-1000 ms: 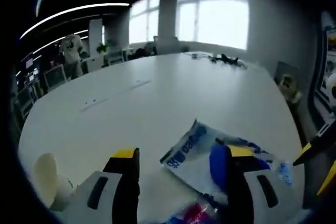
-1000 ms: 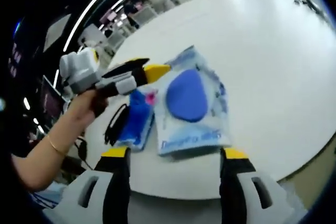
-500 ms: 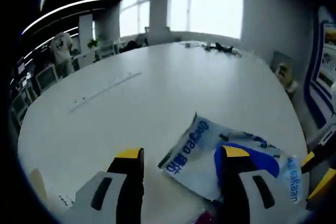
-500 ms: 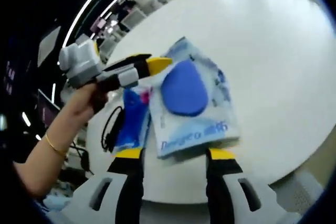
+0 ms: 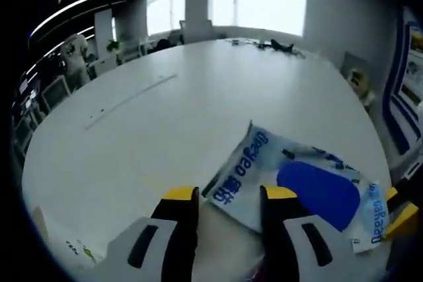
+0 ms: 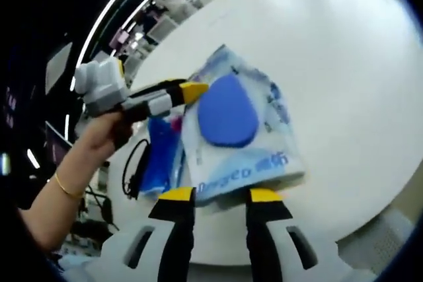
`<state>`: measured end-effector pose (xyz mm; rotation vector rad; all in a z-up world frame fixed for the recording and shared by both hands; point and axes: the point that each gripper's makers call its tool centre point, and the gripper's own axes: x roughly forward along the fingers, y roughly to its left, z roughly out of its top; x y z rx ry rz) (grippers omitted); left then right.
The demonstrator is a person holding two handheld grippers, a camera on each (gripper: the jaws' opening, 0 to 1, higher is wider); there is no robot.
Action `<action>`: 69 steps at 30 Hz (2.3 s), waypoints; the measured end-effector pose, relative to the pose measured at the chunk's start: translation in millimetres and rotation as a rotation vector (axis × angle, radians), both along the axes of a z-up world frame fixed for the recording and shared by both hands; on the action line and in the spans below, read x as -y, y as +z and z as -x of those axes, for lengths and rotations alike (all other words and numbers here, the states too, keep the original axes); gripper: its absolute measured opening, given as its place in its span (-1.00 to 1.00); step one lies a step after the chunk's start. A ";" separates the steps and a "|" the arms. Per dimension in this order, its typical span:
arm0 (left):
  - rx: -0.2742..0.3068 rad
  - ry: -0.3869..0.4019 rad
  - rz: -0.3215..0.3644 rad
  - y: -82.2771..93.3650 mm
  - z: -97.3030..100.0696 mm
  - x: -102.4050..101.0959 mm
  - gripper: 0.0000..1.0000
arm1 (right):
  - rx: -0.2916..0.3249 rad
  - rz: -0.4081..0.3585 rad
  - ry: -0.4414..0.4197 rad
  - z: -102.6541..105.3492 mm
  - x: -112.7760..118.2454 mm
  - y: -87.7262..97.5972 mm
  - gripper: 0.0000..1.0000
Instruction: Arrange the tabletop items into an orderly group along one side of the table until the central work area is clear of visible clutter.
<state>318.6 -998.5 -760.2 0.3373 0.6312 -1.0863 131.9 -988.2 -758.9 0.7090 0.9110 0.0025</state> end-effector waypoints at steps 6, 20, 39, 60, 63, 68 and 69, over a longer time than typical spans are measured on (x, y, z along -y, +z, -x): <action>0.008 -0.006 -0.003 -0.4 -1.0 0.3 -0.44 | -0.005 -0.029 -0.019 -0.6 1.0 -2.6 -0.63; -0.006 0.018 -0.012 -1.7 -6.6 -8.2 -0.83 | -0.006 -0.068 -0.012 -1.7 -3.6 -4.4 -0.83; 0.075 -0.024 -0.141 4.5 -3.1 -17.1 -0.99 | 0.012 -0.020 0.006 -3.6 6.1 0.6 -0.98; 0.122 0.044 -0.139 31.3 -5.4 -35.6 -1.00 | 0.082 0.174 0.095 -16.6 29.9 17.4 -1.00; 0.137 0.063 -0.167 32.6 -6.8 -42.2 -1.00 | 0.115 0.244 0.140 -22.8 34.7 27.1 -1.00; 0.131 0.103 -0.163 36.1 -7.1 -50.7 -1.00 | 0.145 0.314 0.160 -32.3 44.4 36.9 -1.00; 0.132 0.105 -0.161 37.2 -7.2 -51.7 -1.00 | 0.152 0.328 0.162 -35.0 47.2 39.1 -1.00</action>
